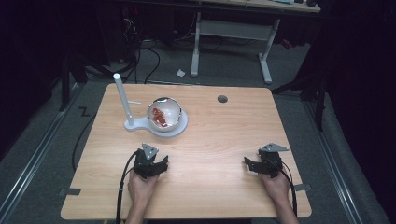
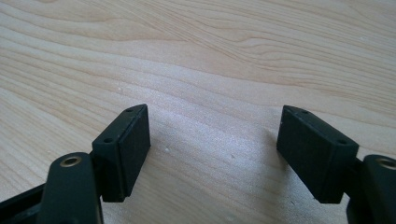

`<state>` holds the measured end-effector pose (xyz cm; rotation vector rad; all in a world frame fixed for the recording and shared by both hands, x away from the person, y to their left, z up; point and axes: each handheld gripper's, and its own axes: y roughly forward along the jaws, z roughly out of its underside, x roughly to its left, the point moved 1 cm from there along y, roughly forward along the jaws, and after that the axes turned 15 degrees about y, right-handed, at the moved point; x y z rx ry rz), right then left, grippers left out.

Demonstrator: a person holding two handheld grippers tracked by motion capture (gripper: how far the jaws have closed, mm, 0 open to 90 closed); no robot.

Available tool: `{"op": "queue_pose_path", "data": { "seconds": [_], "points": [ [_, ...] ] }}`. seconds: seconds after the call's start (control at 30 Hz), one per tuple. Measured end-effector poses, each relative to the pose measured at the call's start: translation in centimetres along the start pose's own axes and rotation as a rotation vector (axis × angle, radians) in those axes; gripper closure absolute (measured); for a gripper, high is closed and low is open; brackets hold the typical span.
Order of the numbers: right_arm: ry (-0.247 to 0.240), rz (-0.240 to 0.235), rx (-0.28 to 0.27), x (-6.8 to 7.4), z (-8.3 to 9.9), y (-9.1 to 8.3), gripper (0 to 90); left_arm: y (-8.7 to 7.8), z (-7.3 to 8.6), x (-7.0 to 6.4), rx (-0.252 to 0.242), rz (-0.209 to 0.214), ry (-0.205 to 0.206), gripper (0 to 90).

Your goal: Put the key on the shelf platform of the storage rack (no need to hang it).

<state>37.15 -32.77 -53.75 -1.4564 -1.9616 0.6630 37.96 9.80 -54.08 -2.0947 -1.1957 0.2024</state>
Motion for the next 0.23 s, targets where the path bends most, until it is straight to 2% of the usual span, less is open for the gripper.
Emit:
{"op": "queue_pose_path", "data": {
  "seconds": [0.03, 0.07, 0.23],
  "points": [
    [0.0, 0.0, 0.0, 0.0, 0.0, 0.0, 25.7, 0.24, -0.03, 0.06, 0.027, 0.008, -0.005, 30.1],
    [0.0, 0.0, 0.0, 0.0, 0.0, 0.0, 25.7, 0.35, -0.05, 0.18, 0.033, 0.022, -0.012, 27.0],
    [0.0, 0.0, 0.0, 0.0, 0.0, 0.0, 25.7, 0.35, -0.05, 0.19, 0.034, 0.019, -0.012, 26.1]
  ]
}}
